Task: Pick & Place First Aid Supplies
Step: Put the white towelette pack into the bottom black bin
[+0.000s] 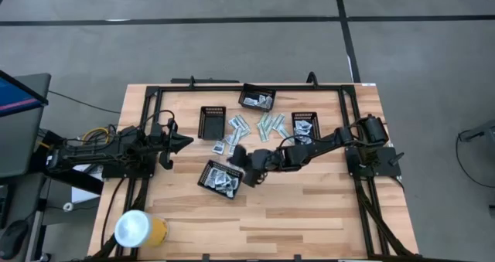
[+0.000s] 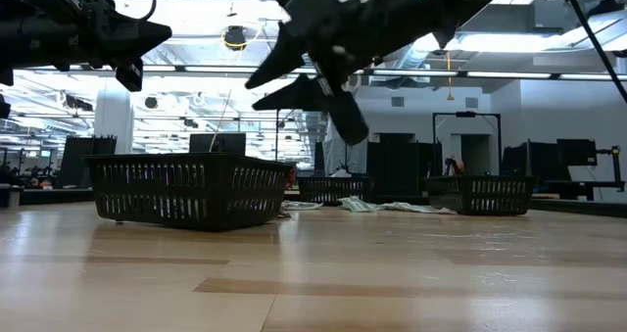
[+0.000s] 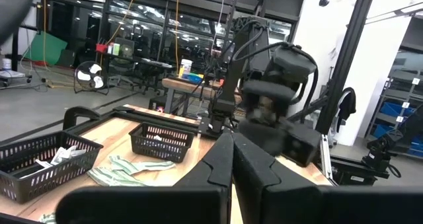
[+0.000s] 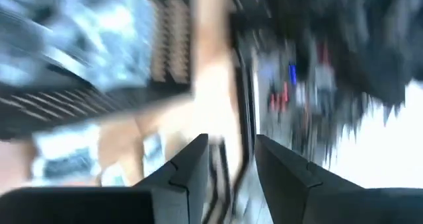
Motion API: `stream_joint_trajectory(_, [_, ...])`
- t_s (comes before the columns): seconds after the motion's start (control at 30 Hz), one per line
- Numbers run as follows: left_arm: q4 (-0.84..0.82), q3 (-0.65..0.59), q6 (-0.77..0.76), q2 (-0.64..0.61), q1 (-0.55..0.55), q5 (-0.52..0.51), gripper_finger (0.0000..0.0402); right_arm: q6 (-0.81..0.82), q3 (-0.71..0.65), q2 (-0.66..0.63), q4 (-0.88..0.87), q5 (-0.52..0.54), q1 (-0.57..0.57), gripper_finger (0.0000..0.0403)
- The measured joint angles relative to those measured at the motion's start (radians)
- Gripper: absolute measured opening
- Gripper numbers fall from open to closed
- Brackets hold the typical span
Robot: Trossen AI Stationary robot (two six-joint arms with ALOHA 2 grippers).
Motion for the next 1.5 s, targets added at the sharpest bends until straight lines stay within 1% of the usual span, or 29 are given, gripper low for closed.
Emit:
stream_joint_trajectory(0.07, [0.000,0.000,0.000,0.000,0.000,0.000,0.0008,0.149,0.000,0.000,0.008,0.165,-0.005,0.0116])
stream_joint_trajectory(0.13, [0.000,0.000,0.000,0.000,0.000,0.000,0.0008,0.310,0.000,0.000,0.006,0.366,-0.011,0.0112])
stream_joint_trajectory(0.17, [0.000,0.000,0.000,0.000,0.000,0.000,0.0008,0.381,0.001,-0.004,-0.011,0.450,-0.017,0.0109])
stream_joint_trajectory(0.2, [0.000,0.000,0.000,0.000,0.000,0.000,0.0008,0.443,0.001,-0.014,-0.053,0.504,-0.024,0.0107])
stream_joint_trajectory(0.23, [0.000,0.000,0.000,0.000,0.000,0.000,0.0008,0.507,0.001,-0.026,-0.101,0.528,-0.030,0.0104])
stream_joint_trajectory(0.27, [0.000,0.000,0.000,0.000,0.000,0.000,0.0008,0.573,0.001,-0.041,-0.150,0.526,-0.037,0.0102])
stream_joint_trajectory(0.3, [0.000,0.000,0.000,0.000,0.000,0.000,0.0008,0.649,0.001,-0.058,-0.201,0.508,-0.045,0.0099])
stream_joint_trajectory(0.37, [0.000,0.000,0.000,0.000,0.000,0.000,0.0008,0.824,0.001,-0.093,-0.280,0.408,-0.066,0.0094])
stream_joint_trajectory(0.43, [0.000,0.000,0.000,0.000,0.000,0.000,0.0008,0.988,0.001,-0.125,-0.349,0.249,-0.102,0.0089])
stream_joint_trajectory(0.53, [0.000,0.000,0.000,0.000,0.000,0.000,0.0008,1.159,0.001,-0.149,-0.417,-0.010,-0.173,0.0082])
stream_joint_trajectory(0.6, [0.000,0.000,0.000,0.000,0.000,0.000,0.0008,1.240,0.001,-0.151,-0.431,-0.179,-0.220,0.0079])
stream_joint_trajectory(0.67, [0.000,0.000,0.000,0.000,0.000,0.000,0.0008,1.286,0.000,-0.148,-0.443,-0.333,-0.265,0.0077])
stream_joint_trajectory(0.7, [0.000,0.000,0.000,0.000,0.000,0.000,0.0008,1.291,0.000,-0.148,-0.452,-0.401,-0.283,0.0076])
stream_joint_trajectory(0.77, [0.000,0.000,0.000,0.000,0.000,0.000,0.0008,1.267,0.002,-0.127,-0.450,-0.492,-0.305,0.0076])
stream_joint_trajectory(0.87, [0.000,0.000,0.000,0.000,0.000,0.000,0.0008,1.171,-0.005,-0.111,-0.484,-0.573,-0.319,0.0076])
stream_joint_trajectory(0.9, [0.000,0.000,0.000,0.000,0.000,0.000,0.0008,1.121,0.000,-0.102,-0.461,-0.590,-0.316,0.0076])
stream_joint_trajectory(0.97, [0.000,0.000,0.000,0.000,0.000,0.000,0.0008,1.004,0.004,-0.076,-0.448,-0.597,-0.309,0.0076])
stream_joint_trajectory(1.03, [0.000,0.000,0.000,0.000,0.000,0.000,0.0008,0.937,-0.003,-0.039,-0.445,-0.597,-0.305,0.0076])
stream_joint_trajectory(1.13, [0.000,0.000,0.000,0.000,0.000,0.000,0.0008,0.891,-0.003,0.011,-0.368,-0.597,-0.294,0.0076])
stream_joint_trajectory(1.27, [0.000,0.000,0.000,0.000,0.000,0.000,0.0008,0.876,-0.001,0.048,-0.287,-0.594,-0.288,0.0076])
stream_joint_trajectory(1.37, [0.000,0.000,0.000,0.000,0.000,0.000,0.0008,0.873,-0.001,0.050,-0.238,-0.595,-0.288,0.0076])
stream_joint_trajectory(1.5, [0.000,0.000,0.000,0.000,0.000,0.000,0.0008,0.845,0.000,0.050,-0.229,-0.596,-0.289,0.0076])
